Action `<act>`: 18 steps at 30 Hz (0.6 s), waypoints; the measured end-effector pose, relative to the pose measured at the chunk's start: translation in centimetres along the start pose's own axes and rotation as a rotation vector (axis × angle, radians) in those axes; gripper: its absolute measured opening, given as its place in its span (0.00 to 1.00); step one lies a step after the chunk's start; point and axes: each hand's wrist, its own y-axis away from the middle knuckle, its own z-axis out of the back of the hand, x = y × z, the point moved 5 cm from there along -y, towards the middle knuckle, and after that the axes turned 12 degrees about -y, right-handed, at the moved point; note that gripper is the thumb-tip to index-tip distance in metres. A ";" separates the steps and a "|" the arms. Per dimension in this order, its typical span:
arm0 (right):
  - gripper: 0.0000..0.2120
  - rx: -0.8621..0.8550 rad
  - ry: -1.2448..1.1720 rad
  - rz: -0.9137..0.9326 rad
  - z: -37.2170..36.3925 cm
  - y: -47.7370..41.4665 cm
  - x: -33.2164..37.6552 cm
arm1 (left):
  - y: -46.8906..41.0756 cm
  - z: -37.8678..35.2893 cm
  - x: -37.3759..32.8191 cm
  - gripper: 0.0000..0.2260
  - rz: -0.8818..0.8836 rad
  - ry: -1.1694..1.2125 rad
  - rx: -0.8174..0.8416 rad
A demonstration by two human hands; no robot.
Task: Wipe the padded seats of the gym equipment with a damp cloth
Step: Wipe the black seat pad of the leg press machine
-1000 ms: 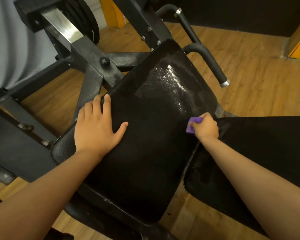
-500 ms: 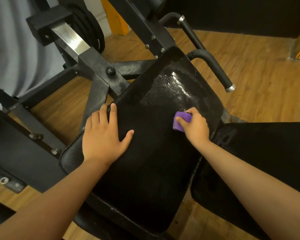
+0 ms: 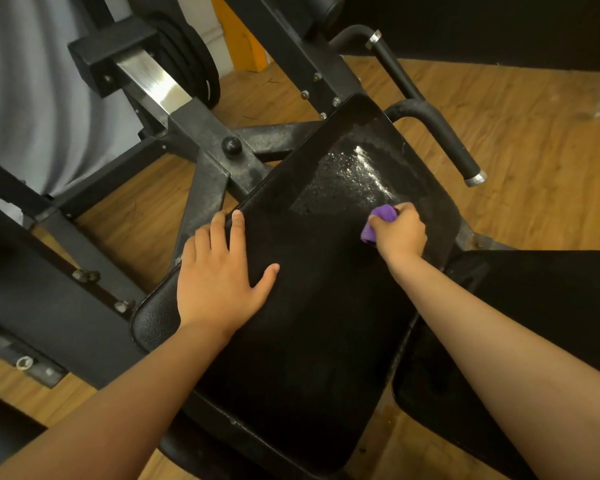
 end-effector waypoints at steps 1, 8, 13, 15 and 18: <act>0.13 0.033 -0.031 0.020 -0.5 0.2 0.5 | 0.0 0.0 0.0 0.39 0.000 0.001 -0.001; 0.08 0.353 -0.120 0.356 -4.1 4.0 4.4 | 0.0 0.1 0.0 0.38 0.004 0.004 0.001; 0.07 0.229 -0.113 0.348 -2.8 1.8 3.4 | 0.1 0.1 0.1 0.38 0.005 0.001 0.001; 0.09 0.096 -0.096 0.256 -1.6 0.1 2.5 | 0.0 0.0 0.1 0.38 0.007 0.002 0.004; 0.09 -0.025 -0.074 0.167 -1.4 -0.6 2.2 | 0.0 0.0 0.0 0.39 0.010 0.001 0.004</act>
